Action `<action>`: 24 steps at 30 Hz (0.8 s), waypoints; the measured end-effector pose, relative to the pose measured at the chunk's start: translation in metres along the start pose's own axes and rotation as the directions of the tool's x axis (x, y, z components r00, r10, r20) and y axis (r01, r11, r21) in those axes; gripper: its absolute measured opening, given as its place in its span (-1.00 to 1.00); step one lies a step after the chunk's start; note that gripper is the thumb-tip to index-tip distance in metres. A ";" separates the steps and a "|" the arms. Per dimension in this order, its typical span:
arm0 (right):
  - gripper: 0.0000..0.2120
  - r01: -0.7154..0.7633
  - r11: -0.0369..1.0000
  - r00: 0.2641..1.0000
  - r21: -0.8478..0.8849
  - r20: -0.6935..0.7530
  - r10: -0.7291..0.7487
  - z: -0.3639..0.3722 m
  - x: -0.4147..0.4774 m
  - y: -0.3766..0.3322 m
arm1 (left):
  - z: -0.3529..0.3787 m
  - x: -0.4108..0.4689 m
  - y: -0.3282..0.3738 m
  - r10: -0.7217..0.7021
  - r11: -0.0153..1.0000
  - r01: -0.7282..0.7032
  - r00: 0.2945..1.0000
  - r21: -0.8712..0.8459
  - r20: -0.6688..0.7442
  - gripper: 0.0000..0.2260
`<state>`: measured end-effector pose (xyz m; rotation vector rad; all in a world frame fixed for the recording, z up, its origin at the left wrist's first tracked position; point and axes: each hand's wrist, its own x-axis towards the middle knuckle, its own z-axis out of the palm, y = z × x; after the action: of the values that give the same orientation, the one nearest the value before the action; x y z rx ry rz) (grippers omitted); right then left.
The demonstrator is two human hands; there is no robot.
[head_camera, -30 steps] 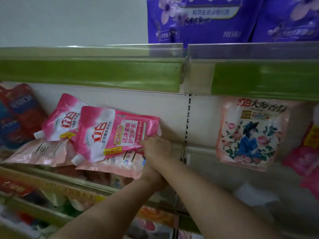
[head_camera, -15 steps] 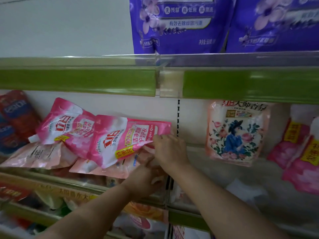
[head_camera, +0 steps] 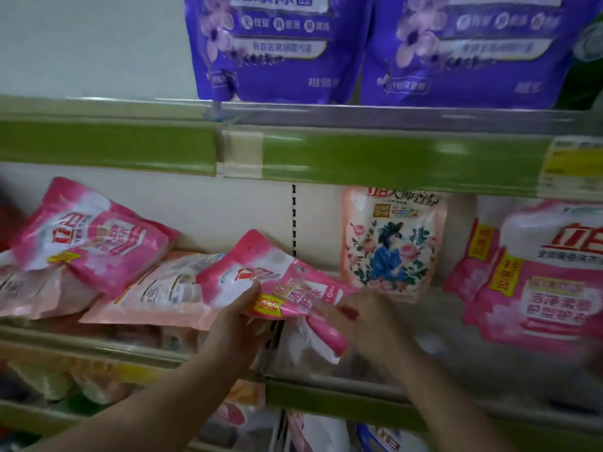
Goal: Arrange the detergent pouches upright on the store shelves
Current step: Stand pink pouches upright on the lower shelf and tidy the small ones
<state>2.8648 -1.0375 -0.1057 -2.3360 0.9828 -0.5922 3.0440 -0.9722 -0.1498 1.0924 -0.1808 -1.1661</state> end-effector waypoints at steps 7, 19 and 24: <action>-0.67 -0.023 0.999 0.995 -0.035 -0.101 0.019 0.008 0.054 0.020 | 0.023 -0.005 -0.007 -0.059 0.990 0.056 0.998 -0.129 -0.017 -0.90; -0.73 -0.069 0.727 0.923 0.683 -0.233 0.306 -0.014 0.051 0.027 | 0.062 -0.028 0.023 0.223 0.950 -0.273 0.934 0.154 0.278 -0.69; -0.93 -0.009 0.743 0.838 0.669 -0.401 0.371 -0.016 0.024 0.048 | 0.077 -0.047 -0.004 0.307 0.844 -0.408 0.900 0.349 0.310 -0.51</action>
<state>2.8465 -1.0891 -0.1193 -1.4433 1.0154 -1.2830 2.9727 -0.9800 -0.0956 1.2070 -0.8224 -0.9327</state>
